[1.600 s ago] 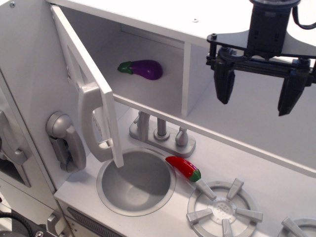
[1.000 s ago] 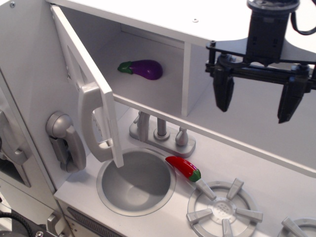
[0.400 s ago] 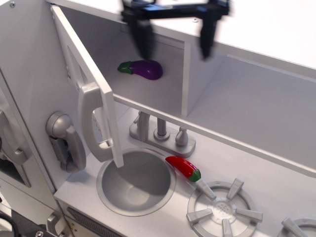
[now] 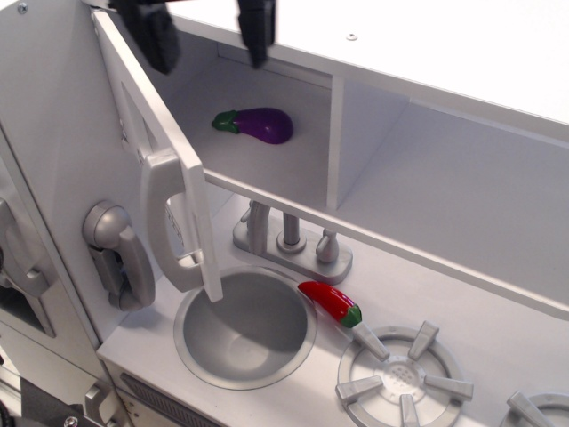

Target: Close microwave

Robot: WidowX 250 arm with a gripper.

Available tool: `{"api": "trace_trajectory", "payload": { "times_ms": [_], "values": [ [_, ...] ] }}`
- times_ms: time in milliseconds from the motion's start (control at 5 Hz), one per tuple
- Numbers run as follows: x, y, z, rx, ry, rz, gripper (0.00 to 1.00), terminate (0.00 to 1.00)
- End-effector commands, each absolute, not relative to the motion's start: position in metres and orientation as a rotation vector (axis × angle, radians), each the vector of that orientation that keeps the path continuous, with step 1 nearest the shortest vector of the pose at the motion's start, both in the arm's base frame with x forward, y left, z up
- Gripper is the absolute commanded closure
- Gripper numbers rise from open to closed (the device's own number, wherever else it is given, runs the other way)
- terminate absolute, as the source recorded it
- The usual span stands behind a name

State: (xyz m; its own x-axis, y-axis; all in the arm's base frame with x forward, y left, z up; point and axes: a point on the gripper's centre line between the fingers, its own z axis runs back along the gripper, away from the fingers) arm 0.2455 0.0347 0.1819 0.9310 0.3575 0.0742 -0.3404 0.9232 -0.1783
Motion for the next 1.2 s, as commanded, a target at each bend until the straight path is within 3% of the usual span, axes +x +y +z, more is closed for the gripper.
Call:
{"api": "trace_trajectory", "payload": {
  "times_ms": [0,400,600,1000],
  "values": [
    [0.249,0.072,0.175,-0.066,-0.147,0.451,0.00,0.00],
    [0.246,0.088,0.160,0.016,-0.132,0.518,0.00,0.00],
    [0.241,0.086,0.150,0.032,-0.146,0.526,0.00,0.00],
    [0.256,0.065,0.123,0.038,-0.153,0.519,0.00,0.00]
  ]
}}
